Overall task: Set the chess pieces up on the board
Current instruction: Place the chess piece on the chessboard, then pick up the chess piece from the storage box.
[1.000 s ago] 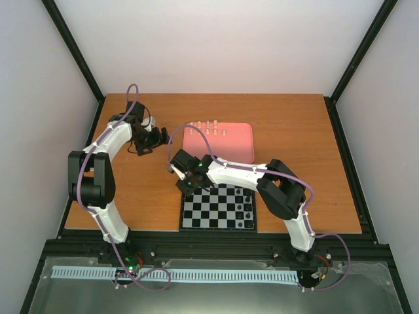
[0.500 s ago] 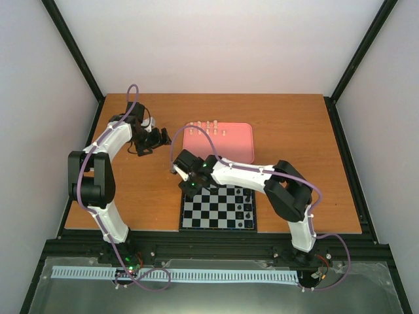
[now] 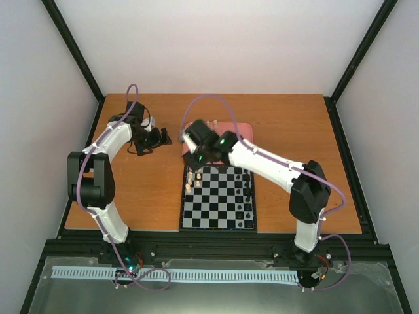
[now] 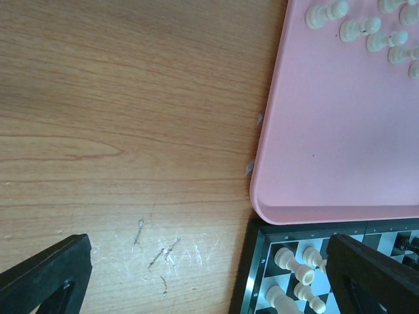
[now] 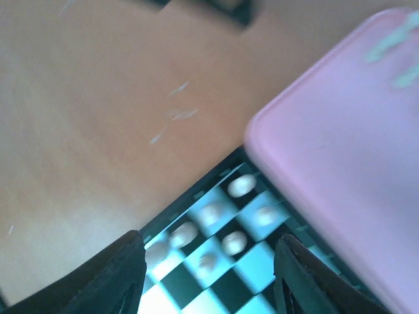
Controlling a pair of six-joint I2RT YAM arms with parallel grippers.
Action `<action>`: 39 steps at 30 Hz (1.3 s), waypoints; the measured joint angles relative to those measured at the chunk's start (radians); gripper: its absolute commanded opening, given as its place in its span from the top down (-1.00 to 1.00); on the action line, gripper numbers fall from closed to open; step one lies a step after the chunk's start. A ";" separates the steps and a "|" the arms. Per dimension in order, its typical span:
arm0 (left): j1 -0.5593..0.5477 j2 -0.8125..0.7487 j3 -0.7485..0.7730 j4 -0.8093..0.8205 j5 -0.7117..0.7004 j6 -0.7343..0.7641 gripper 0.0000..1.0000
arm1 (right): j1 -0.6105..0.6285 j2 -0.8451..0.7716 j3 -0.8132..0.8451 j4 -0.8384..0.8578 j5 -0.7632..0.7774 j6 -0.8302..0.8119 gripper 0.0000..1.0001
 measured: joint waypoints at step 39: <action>0.000 0.041 0.007 -0.001 0.006 0.001 -1.00 | -0.509 0.708 0.734 -0.175 -0.008 0.068 0.37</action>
